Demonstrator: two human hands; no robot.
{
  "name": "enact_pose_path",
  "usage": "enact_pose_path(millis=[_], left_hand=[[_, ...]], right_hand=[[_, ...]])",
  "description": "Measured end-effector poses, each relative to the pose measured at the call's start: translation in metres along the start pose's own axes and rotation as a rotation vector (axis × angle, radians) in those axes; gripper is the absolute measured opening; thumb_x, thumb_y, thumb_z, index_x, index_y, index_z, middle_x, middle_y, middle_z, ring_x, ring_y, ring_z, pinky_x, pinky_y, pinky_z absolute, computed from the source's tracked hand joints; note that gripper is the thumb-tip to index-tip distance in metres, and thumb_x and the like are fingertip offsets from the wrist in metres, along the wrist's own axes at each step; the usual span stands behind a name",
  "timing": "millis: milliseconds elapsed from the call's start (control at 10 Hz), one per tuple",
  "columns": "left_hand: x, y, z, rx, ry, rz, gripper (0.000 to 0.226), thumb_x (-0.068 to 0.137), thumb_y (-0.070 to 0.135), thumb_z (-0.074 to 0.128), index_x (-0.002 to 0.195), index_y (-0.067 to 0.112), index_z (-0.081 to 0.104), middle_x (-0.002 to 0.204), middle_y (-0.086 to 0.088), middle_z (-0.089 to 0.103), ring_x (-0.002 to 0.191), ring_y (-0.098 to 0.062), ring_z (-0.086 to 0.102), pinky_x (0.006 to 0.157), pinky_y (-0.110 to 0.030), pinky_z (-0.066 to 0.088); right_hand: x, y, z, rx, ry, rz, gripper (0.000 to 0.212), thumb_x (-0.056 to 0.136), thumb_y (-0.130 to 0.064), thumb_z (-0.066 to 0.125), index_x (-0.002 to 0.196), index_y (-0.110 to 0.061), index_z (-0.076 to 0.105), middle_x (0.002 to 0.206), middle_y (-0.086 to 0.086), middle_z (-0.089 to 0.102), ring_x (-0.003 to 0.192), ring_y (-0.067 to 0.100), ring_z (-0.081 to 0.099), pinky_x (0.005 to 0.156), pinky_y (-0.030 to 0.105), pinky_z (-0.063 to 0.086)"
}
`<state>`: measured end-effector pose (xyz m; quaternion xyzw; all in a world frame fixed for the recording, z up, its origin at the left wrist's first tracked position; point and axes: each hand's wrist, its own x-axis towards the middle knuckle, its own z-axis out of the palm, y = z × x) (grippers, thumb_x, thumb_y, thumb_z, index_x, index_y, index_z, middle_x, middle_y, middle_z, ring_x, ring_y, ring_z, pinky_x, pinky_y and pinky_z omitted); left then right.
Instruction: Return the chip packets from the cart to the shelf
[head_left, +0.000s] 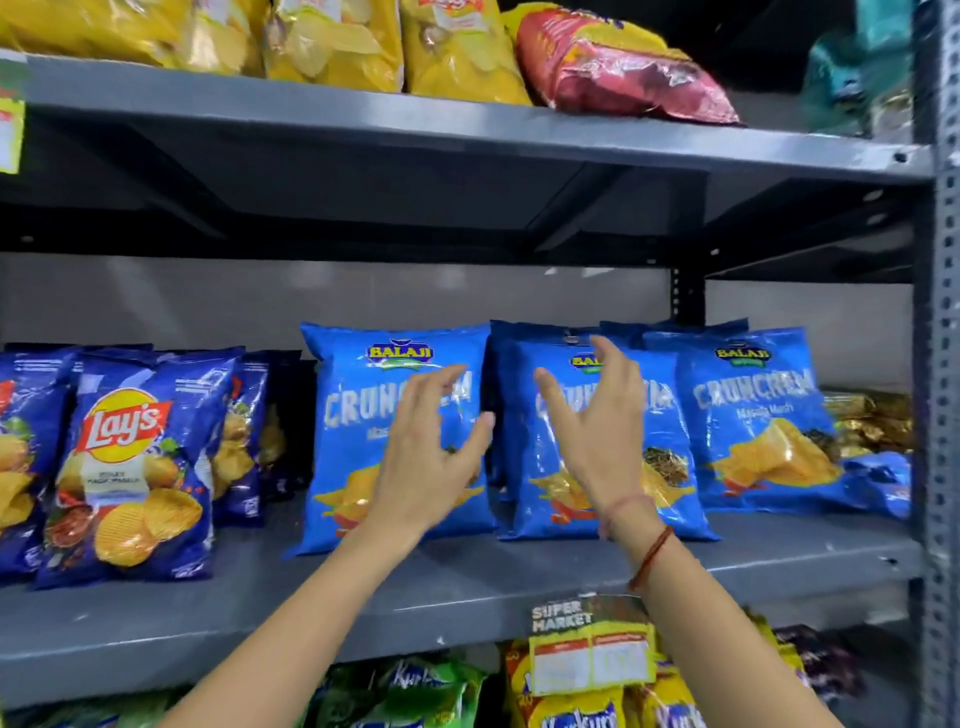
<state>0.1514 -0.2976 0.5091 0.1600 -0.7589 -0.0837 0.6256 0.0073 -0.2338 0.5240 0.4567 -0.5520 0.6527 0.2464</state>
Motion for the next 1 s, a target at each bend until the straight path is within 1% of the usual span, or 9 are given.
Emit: enact_pose_path(millis=[100, 200, 300, 400, 500, 600, 700, 900, 1000], left_hand=[[0.004, 0.011, 0.041, -0.067, -0.154, -0.089, 0.06, 0.087, 0.035, 0.06, 0.139, 0.019, 0.034, 0.137, -0.001, 0.04, 0.127, -0.01, 0.038, 0.108, -0.034, 0.034], [0.015, 0.014, 0.077, -0.193, -0.219, -0.392, 0.072, 0.09, 0.042, 0.052, 0.147, 0.02, 0.013, 0.155, -0.006, 0.022, 0.141, -0.021, 0.023, 0.116, -0.039, 0.022], [0.025, 0.013, 0.099, -0.371, -0.193, -0.808, 0.073, 0.092, 0.05, 0.044, 0.149, 0.021, 0.01, 0.155, -0.006, 0.025, 0.139, -0.029, 0.028, 0.11, -0.04, 0.025], [0.026, 0.008, 0.11, -0.503, -0.181, -0.918, 0.071, 0.091, 0.053, 0.042, 0.148, 0.019, 0.016, 0.153, -0.006, 0.027, 0.137, -0.029, 0.03, 0.107, -0.041, 0.028], [0.022, 0.002, 0.116, -0.558, -0.112, -0.82, 0.068, 0.091, 0.051, 0.045, 0.146, 0.019, 0.022, 0.151, -0.005, 0.032, 0.134, -0.026, 0.036, 0.109, -0.038, 0.031], [0.018, 0.0, 0.116, -0.571, -0.075, -0.738, 0.07, 0.086, 0.054, 0.051, 0.143, 0.022, 0.025, 0.148, -0.005, 0.038, 0.13, -0.024, 0.043, 0.109, -0.045, 0.036], [0.011, -0.001, 0.119, -0.511, -0.054, -0.688, 0.068, 0.088, 0.049, 0.052, 0.143, 0.017, 0.028, 0.145, -0.004, 0.04, 0.13, -0.02, 0.042, 0.109, -0.04, 0.036], [-0.008, 0.005, 0.117, -0.262, -0.017, -0.602, 0.062, 0.092, 0.038, 0.052, 0.143, 0.013, 0.027, 0.147, -0.009, 0.039, 0.134, -0.021, 0.037, 0.108, -0.036, 0.033], [-0.023, 0.016, 0.109, -0.217, -0.049, -0.49, 0.067, 0.092, 0.034, 0.053, 0.146, 0.016, 0.017, 0.152, -0.003, 0.028, 0.138, -0.017, 0.029, 0.114, -0.037, 0.028]], right_hand=[[0.019, 0.031, -0.022, -0.143, 0.12, 0.155, 0.068, 0.084, -0.046, 0.062, 0.137, -0.009, 0.042, 0.132, 0.017, 0.046, 0.124, 0.034, 0.04, 0.099, 0.042, 0.034], [0.033, 0.066, -0.038, -0.122, 0.072, 0.399, 0.081, 0.082, -0.058, 0.057, 0.141, -0.008, 0.035, 0.139, 0.019, 0.043, 0.129, 0.036, 0.039, 0.102, 0.047, 0.035], [0.042, 0.089, -0.041, 0.15, -0.101, 0.648, 0.082, 0.083, -0.06, 0.054, 0.142, -0.007, 0.034, 0.132, 0.012, 0.051, 0.12, 0.028, 0.048, 0.093, 0.036, 0.036], [0.05, 0.098, -0.036, 0.306, -0.175, 0.686, 0.078, 0.084, -0.052, 0.059, 0.143, -0.007, 0.034, 0.147, 0.012, 0.042, 0.134, 0.029, 0.04, 0.103, 0.039, 0.034], [0.057, 0.097, -0.033, 0.383, -0.156, 0.58, 0.072, 0.085, -0.046, 0.063, 0.141, -0.007, 0.037, 0.143, 0.004, 0.042, 0.137, 0.026, 0.036, 0.114, 0.041, 0.03], [0.056, 0.1, -0.029, 0.375, -0.154, 0.471, 0.067, 0.074, -0.063, 0.063, 0.12, -0.016, 0.056, 0.132, 0.003, 0.057, 0.128, 0.025, 0.048, 0.111, 0.048, 0.037], [0.053, 0.118, -0.023, 0.384, -0.146, 0.465, 0.077, 0.068, -0.072, 0.062, 0.119, -0.016, 0.057, 0.13, 0.009, 0.06, 0.122, 0.022, 0.053, 0.107, 0.049, 0.041], [0.04, 0.11, -0.042, 0.283, -0.09, 0.452, 0.062, 0.084, -0.05, 0.061, 0.132, -0.013, 0.046, 0.114, 0.002, 0.054, 0.107, 0.02, 0.051, 0.09, 0.03, 0.038], [0.041, 0.101, -0.062, 0.312, 0.031, 0.39, 0.057, 0.084, -0.044, 0.064, 0.129, -0.013, 0.048, 0.108, 0.004, 0.061, 0.097, 0.017, 0.057, 0.086, 0.032, 0.046]])
